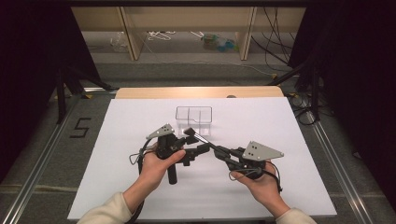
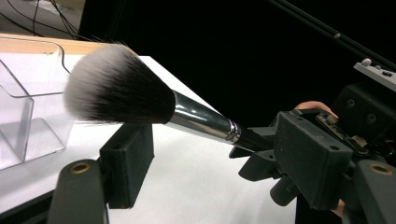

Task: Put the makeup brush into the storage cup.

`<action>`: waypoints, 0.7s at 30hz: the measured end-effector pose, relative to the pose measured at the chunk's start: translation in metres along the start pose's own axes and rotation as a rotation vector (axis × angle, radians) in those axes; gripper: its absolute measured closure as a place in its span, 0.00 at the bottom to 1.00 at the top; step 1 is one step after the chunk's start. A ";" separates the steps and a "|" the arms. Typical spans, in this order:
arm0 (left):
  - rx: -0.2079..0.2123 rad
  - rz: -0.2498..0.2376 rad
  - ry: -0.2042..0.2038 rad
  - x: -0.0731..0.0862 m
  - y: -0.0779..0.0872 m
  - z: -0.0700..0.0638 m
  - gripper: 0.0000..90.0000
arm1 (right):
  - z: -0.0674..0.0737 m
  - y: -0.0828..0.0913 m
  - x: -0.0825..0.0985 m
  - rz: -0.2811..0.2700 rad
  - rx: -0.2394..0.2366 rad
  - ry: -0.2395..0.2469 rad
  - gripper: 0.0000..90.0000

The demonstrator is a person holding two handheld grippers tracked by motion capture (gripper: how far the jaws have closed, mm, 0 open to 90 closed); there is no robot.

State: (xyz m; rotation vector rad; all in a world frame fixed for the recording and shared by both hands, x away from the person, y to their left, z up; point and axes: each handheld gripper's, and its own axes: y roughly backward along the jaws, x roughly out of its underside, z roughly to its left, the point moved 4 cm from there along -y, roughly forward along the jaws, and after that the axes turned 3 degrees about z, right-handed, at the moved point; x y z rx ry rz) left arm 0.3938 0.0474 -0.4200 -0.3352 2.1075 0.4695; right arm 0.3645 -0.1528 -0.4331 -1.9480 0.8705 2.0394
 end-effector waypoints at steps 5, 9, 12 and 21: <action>0.004 -0.005 0.002 0.000 -0.001 -0.001 0.33 | 0.000 0.000 0.000 0.001 0.002 -0.001 0.88; 0.015 -0.011 0.019 0.000 -0.005 -0.001 0.36 | 0.000 0.000 0.000 0.000 0.001 -0.003 0.88; 0.030 -0.020 0.038 0.001 -0.007 -0.002 0.39 | 0.000 0.000 0.000 0.003 0.004 -0.003 0.88; 0.045 -0.056 0.077 0.003 -0.011 -0.002 0.55 | 0.003 -0.001 0.000 -0.005 0.000 -0.027 0.88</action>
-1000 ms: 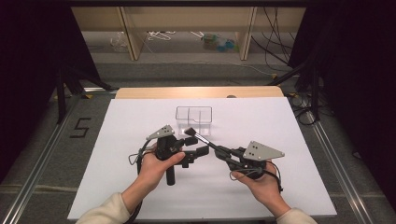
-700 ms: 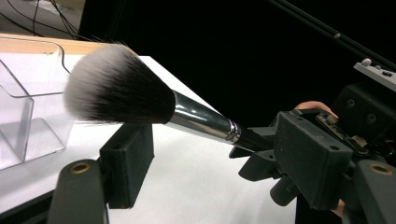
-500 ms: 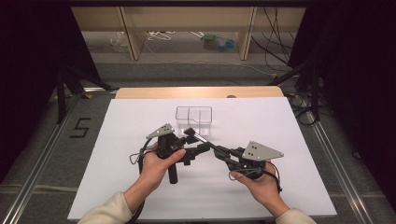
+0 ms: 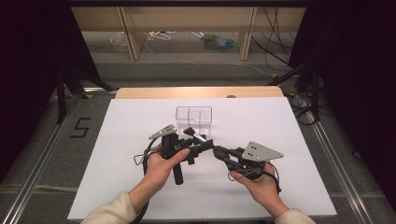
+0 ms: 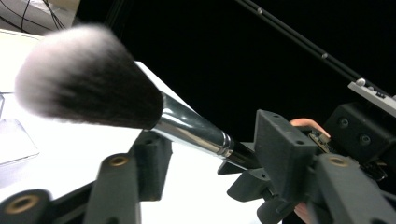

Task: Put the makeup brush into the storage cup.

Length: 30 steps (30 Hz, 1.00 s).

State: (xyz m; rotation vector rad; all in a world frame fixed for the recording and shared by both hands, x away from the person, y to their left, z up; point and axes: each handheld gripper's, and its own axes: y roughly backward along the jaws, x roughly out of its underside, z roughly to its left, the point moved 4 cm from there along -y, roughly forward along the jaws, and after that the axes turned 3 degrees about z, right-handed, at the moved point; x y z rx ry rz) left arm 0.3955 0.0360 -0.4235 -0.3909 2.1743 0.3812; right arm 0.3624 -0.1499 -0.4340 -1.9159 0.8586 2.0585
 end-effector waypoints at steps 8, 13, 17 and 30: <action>0.032 -0.047 -0.014 -0.003 0.001 -0.004 0.71 | 0.000 -0.003 0.001 -0.010 0.014 0.016 0.88; 0.054 -0.045 -0.091 -0.003 0.000 -0.014 0.86 | 0.004 -0.008 0.004 0.024 -0.004 0.023 0.82; 0.018 -0.015 -0.181 -0.005 0.001 -0.020 0.86 | 0.008 -0.013 0.007 0.058 -0.008 0.010 0.66; -0.133 0.025 -0.359 -0.017 0.013 -0.024 0.86 | 0.003 -0.013 0.012 0.105 -0.001 -0.027 0.40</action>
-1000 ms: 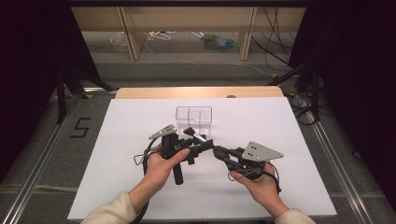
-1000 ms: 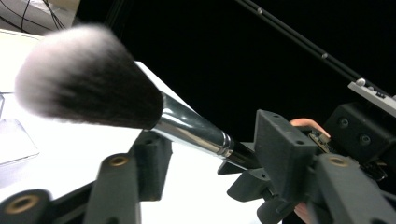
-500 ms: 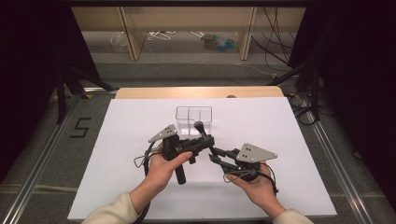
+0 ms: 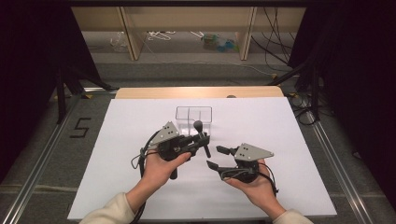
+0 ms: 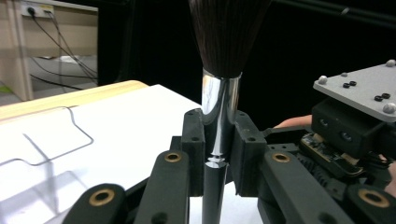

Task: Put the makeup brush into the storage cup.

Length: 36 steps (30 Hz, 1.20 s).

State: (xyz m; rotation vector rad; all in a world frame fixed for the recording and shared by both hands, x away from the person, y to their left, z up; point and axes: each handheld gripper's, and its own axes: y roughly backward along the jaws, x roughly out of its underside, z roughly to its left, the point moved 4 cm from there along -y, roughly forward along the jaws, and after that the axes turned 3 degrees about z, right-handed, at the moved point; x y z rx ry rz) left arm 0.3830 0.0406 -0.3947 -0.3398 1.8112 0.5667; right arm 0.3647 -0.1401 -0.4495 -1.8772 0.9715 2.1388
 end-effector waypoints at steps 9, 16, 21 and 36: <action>-0.096 0.059 -0.094 -0.003 0.003 0.002 0.86 | 0.003 -0.001 0.002 0.024 -0.010 -0.007 0.36; -0.120 0.078 -0.099 -0.001 0.004 0.005 0.86 | 0.003 -0.002 0.003 0.033 -0.009 -0.003 0.36; -0.115 0.076 -0.099 0.000 0.002 0.003 0.86 | 0.005 -0.004 0.001 0.014 -0.021 -0.031 0.36; -0.113 0.084 -0.106 0.003 -0.001 0.001 0.86 | 0.005 -0.018 -0.010 -0.021 0.027 -0.044 0.51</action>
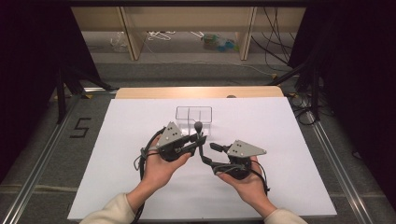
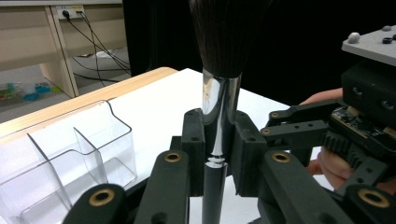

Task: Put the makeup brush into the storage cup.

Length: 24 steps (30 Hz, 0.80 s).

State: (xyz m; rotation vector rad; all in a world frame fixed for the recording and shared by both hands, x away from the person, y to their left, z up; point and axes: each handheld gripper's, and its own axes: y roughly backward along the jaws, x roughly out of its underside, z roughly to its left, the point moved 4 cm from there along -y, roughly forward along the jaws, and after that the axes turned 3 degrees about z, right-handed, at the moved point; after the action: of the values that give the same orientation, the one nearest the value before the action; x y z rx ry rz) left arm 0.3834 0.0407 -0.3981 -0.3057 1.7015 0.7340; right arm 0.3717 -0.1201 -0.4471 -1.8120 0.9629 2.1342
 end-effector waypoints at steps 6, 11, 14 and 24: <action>0.001 0.002 0.005 0.001 -0.001 0.000 0.86 | 0.002 -0.009 -0.005 -0.016 0.003 0.000 0.56; 0.002 0.001 0.007 0.001 -0.001 0.000 0.86 | 0.000 -0.012 -0.007 -0.024 0.015 -0.013 0.59; 0.004 0.000 0.013 0.002 -0.002 -0.001 0.86 | -0.001 -0.013 -0.008 -0.026 0.019 -0.016 0.61; 0.001 0.004 0.015 0.003 -0.003 -0.001 0.86 | 0.001 -0.018 -0.013 -0.064 0.000 -0.013 0.70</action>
State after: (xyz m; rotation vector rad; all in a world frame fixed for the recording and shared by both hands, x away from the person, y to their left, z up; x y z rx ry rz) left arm 0.3838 0.0385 -0.4022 -0.3078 1.7173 0.7355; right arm 0.3833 -0.1022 -0.4413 -1.8012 0.8900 2.1053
